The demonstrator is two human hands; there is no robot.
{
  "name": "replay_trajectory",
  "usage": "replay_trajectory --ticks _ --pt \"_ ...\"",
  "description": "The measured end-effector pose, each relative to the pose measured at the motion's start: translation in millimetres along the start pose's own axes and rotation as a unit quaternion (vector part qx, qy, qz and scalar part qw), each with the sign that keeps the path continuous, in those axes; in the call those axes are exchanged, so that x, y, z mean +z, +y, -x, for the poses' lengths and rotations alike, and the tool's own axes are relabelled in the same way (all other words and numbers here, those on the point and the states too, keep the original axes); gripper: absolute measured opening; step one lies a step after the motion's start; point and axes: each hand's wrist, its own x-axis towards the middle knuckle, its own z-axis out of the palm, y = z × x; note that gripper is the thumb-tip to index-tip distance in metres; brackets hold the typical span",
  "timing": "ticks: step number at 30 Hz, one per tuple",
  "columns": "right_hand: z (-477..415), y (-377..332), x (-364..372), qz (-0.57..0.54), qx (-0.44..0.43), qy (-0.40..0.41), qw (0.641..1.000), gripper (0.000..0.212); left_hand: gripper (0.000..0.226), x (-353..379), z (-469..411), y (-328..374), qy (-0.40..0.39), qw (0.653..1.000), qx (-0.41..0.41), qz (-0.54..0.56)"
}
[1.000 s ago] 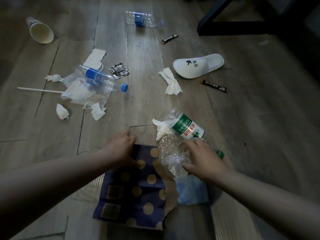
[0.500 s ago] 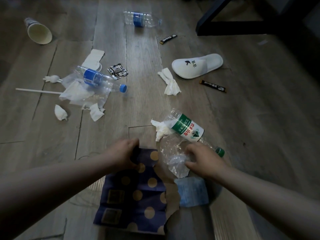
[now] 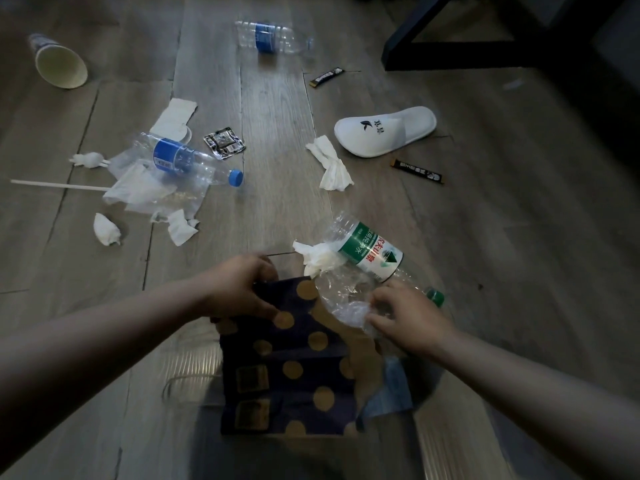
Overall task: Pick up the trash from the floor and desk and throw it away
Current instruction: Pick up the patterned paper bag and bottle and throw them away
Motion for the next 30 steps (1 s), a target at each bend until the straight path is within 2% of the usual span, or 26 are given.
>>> replay_trajectory --ticks 4,7,9,11,14,18,26,30 --pt "4 2 -10 -0.030 -0.001 0.026 0.999 0.019 0.042 9 -7 -1 0.036 0.999 0.001 -0.029" --pt "10 8 -22 -0.008 0.000 0.115 0.993 0.023 0.084 19 -16 1 0.034 0.999 0.014 -0.030" --pt "11 14 -29 0.015 0.015 0.157 0.987 0.039 0.107 23 -23 6 0.027 0.998 0.034 -0.045" --pt "9 21 -33 0.031 0.046 0.142 0.988 0.063 0.117 26 -31 13 0.021 0.995 0.052 -0.086" --pt "2 31 -32 -0.002 0.089 0.086 0.992 0.085 0.121 29 -39 22 0.001 0.990 0.065 -0.122" --pt "-9 36 -24 -0.059 0.121 0.055 0.989 0.102 0.119 36 -45 27 0.004 0.987 0.060 -0.152" --pt "-19 35 -16 -0.092 0.113 0.069 0.987 0.092 0.119 46 -50 18 0.035 0.988 0.084 -0.127" --pt "-19 39 -17 -0.082 0.119 0.064 0.987 0.090 0.129 47 -57 24 0.022 0.976 0.088 -0.198"
